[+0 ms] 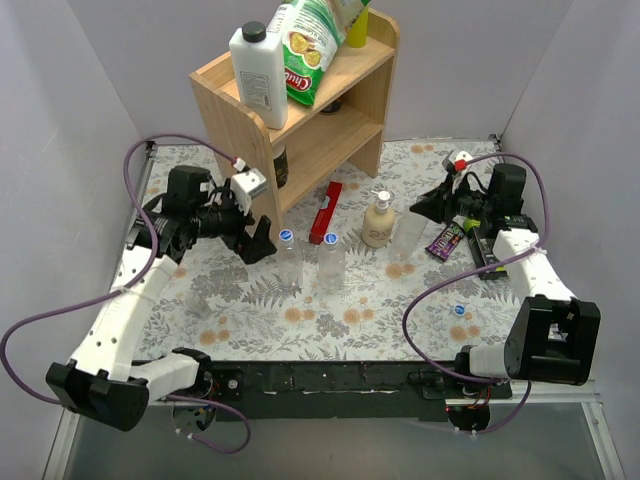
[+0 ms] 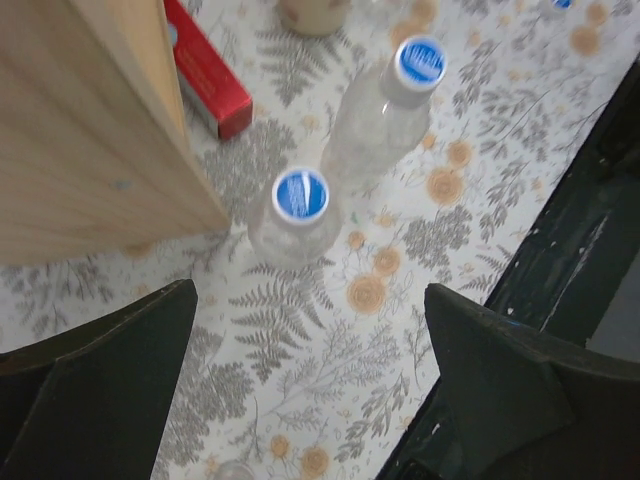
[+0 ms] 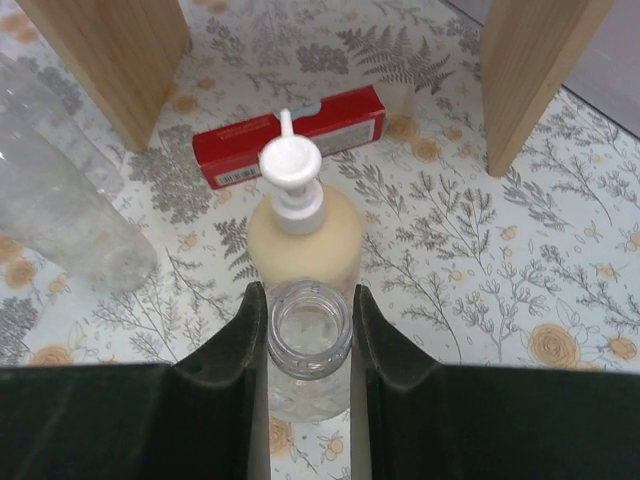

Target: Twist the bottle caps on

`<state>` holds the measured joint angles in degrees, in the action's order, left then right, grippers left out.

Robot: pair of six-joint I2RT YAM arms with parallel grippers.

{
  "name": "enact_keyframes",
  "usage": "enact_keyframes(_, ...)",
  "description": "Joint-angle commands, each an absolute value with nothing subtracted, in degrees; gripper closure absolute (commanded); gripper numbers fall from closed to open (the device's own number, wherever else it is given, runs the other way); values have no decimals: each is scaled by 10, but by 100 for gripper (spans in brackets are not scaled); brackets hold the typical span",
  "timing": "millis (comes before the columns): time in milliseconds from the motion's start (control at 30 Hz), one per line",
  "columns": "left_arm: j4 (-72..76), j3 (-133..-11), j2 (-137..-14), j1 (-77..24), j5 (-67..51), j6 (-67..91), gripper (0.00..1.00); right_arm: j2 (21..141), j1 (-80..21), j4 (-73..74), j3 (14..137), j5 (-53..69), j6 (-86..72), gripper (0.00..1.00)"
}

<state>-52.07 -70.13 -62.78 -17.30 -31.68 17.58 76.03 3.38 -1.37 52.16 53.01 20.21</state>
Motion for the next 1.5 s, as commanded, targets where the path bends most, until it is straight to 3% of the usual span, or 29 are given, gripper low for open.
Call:
enact_keyframes(0, -509, -850, -686, -204, -420, 209, 2, 717, 35, 25, 618, 588, 183, 92)
enact_keyframes(33, -509, -884, -728, -227, -411, 208, 2, 708, 35, 41, 635, 606, 174, 99)
enact_keyframes(200, -526, -1047, -825, -346, -371, 157, 2, 656, 35, 70, 729, 673, 93, 99)
enact_keyframes(367, -403, -988, -833, -387, -338, 186, 2, 629, 30, -88, 707, 722, -104, 99)
enact_keyframes(767, -251, -939, -892, -446, -360, 199, 2, 635, 2, -104, 758, 746, -146, 99)
enact_keyframes(1067, -237, -980, -975, -471, -387, 221, 2, 628, 1, -170, 737, 733, -188, 99)
enact_keyframes(1467, -187, -968, -977, -472, -430, 235, 7, 616, 1, -176, 713, 711, -206, 99)
